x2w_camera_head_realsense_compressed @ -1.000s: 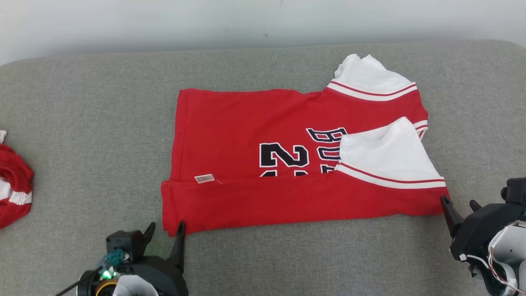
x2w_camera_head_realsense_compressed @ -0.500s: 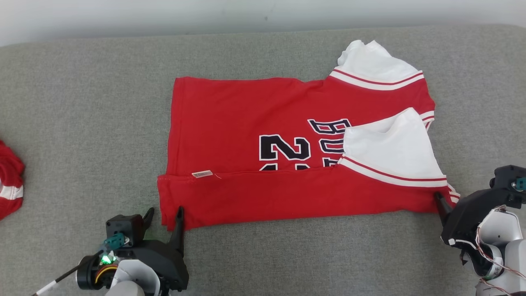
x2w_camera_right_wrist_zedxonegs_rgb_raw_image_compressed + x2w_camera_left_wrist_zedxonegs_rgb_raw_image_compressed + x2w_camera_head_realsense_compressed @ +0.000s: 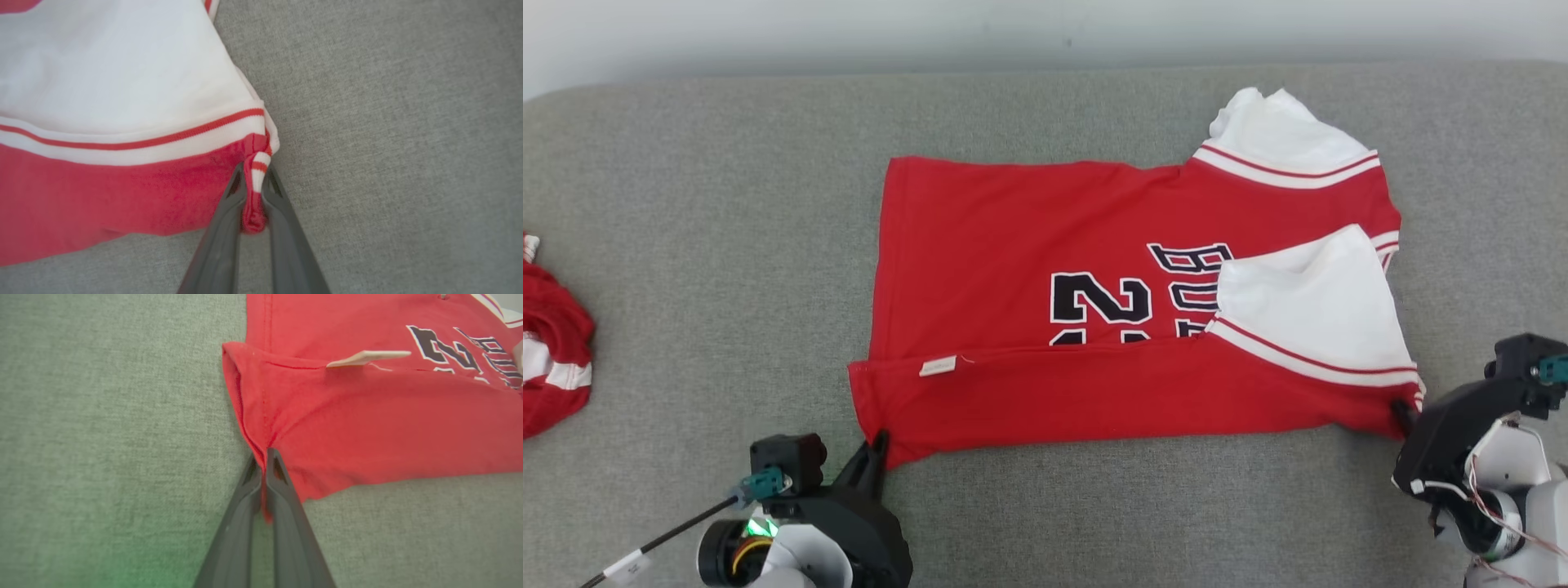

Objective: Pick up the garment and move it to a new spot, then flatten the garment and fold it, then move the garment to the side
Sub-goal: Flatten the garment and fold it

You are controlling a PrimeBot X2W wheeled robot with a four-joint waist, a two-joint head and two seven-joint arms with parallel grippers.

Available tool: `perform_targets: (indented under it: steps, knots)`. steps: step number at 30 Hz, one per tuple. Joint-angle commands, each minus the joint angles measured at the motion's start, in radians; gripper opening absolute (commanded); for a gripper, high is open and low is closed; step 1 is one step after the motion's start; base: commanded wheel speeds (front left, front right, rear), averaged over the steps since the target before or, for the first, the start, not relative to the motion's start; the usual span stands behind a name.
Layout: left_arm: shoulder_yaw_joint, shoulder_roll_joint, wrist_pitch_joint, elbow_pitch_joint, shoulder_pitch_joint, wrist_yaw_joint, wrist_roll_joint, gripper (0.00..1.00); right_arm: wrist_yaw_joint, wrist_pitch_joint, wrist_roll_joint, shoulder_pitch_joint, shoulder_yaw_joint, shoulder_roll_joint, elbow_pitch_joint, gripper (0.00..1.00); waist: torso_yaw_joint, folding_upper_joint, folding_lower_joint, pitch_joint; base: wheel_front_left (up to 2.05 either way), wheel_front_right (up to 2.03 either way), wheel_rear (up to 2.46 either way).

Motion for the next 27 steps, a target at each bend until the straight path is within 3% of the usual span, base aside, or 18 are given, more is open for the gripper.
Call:
perform_targets:
  steps: [1,18,19,20,21,22,27]
  knots:
    - [-0.018,-0.006,0.030,0.029,0.062,-0.002,-0.016,0.00,0.002,0.017,0.011,0.043,-0.001,0.007,0.003,0.00,0.005,0.0001,-0.0001,-0.028,0.00,0.00,0.00]
    - [-0.008,0.040,0.013,-0.070,0.232,0.049,-0.050,0.00,0.002,0.194,0.053,0.290,-0.052,0.016,-0.276,0.00,-0.014,0.0001,-0.0001,-0.171,0.00,0.00,0.00]
    - [-0.008,0.041,0.014,-0.076,0.238,0.053,-0.050,0.05,0.002,0.196,0.056,0.301,-0.053,0.017,-0.285,0.00,-0.014,0.0001,-0.0001,-0.172,0.00,0.00,0.00]
    - [-0.009,0.043,0.012,-0.080,0.243,0.056,-0.050,0.44,0.002,0.194,0.061,0.308,-0.055,0.017,-0.290,0.03,-0.015,0.0001,-0.0001,-0.173,0.00,0.00,0.00]
    - [-0.008,0.044,0.009,-0.081,0.247,0.056,-0.051,1.00,0.002,0.188,0.062,0.316,-0.056,0.018,-0.291,0.57,-0.016,0.0001,-0.0001,-0.173,0.00,0.00,0.00]
    - [-0.007,0.045,0.004,-0.082,0.251,0.058,-0.050,1.00,0.002,0.186,0.062,0.326,-0.057,0.018,-0.288,1.00,-0.017,0.0001,-0.0001,-0.173,0.00,0.00,0.00]
    - [0.005,0.054,0.000,-0.084,0.249,0.066,-0.055,1.00,0.002,0.148,0.086,0.313,-0.033,0.020,-0.274,1.00,-0.026,0.0001,-0.0001,-0.169,0.00,0.00,0.00]
